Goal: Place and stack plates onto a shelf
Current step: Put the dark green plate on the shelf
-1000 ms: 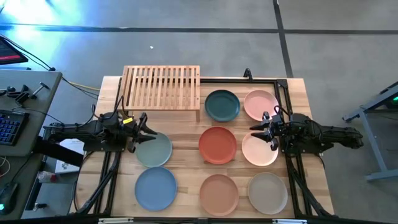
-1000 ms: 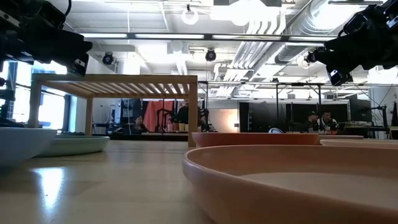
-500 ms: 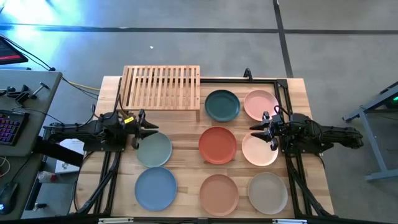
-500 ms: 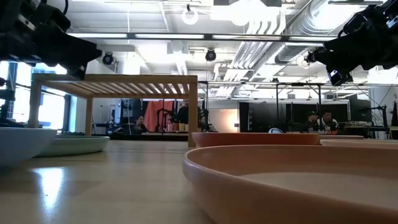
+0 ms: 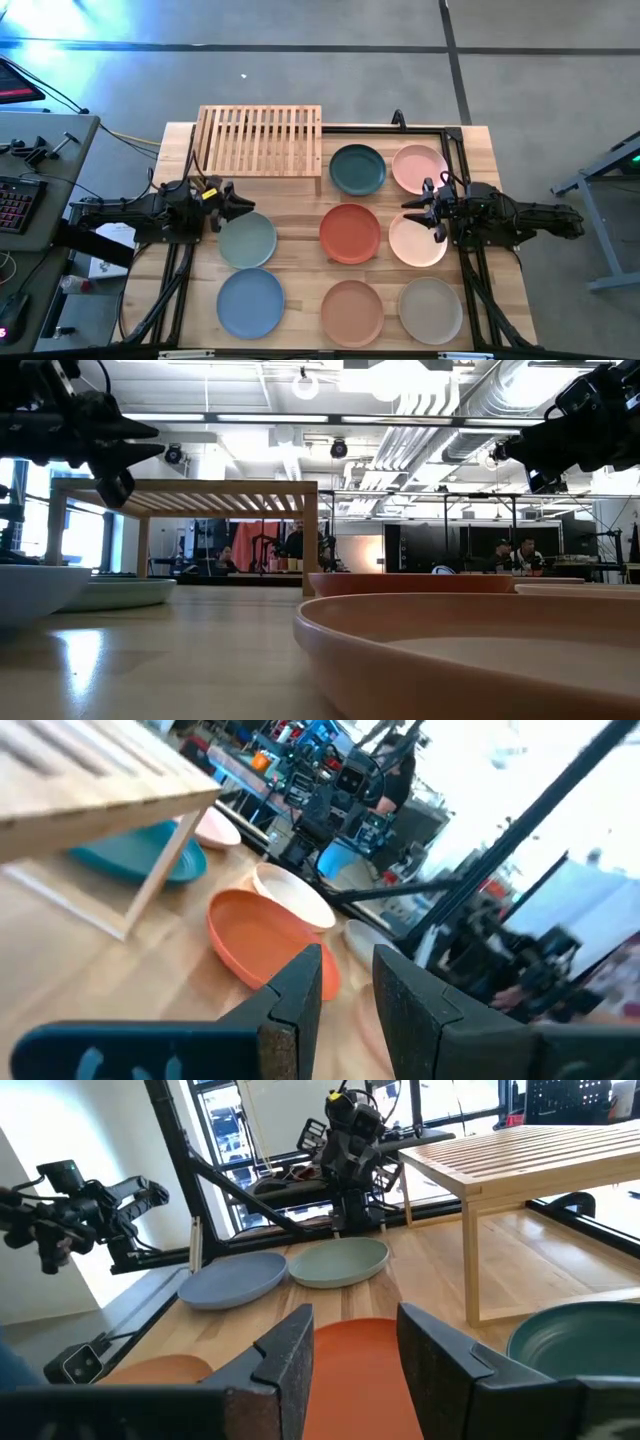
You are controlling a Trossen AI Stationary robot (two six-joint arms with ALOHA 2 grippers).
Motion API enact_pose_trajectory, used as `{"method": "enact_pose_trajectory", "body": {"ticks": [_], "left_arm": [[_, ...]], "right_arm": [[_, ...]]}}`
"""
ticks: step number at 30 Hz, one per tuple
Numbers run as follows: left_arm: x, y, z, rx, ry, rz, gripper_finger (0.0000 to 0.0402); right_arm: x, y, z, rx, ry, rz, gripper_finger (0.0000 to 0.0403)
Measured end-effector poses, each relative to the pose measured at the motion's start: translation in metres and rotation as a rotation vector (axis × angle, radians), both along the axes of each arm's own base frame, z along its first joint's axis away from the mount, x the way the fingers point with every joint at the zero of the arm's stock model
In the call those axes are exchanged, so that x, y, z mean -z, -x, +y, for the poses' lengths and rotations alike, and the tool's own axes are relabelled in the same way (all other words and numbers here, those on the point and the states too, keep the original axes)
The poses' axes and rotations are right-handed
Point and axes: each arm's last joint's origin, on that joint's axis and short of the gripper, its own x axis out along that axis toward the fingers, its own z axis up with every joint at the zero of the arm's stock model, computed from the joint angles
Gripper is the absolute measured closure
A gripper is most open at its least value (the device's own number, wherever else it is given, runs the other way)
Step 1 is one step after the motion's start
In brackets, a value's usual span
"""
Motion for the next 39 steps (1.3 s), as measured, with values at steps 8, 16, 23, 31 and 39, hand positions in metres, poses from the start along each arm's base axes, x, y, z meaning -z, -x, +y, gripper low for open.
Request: {"method": "enact_pose_trajectory", "body": {"ticks": [8,16,23,31,39], "left_arm": [[-0.0001,0.0000,0.0000,0.000,0.086,-0.002,0.0319],[-0.0001,0.0001,0.0015,-0.053,0.392,-0.015,0.0319],[-0.0001,0.0001,0.0024,-0.081,0.381,-0.020,0.0319],[-0.0002,0.0002,0.0028,-0.098,0.388,-0.024,0.0319],[-0.0001,0.0008,0.0063,-0.219,0.342,-0.042,0.0319]], "right_arm": [[0.0000,0.0000,0.0000,0.000,-0.002,0.000,0.0272],[-0.0006,0.0000,0.0000,0.002,-0.041,-0.002,0.0272],[-0.0009,-0.0001,-0.0023,0.083,-0.173,-0.002,0.0272],[-0.0055,-0.0001,-0.0031,0.105,-0.287,-0.048,0.0272],[-0.0074,0.0000,-0.0039,0.129,-0.289,-0.072,0.0272]]}}
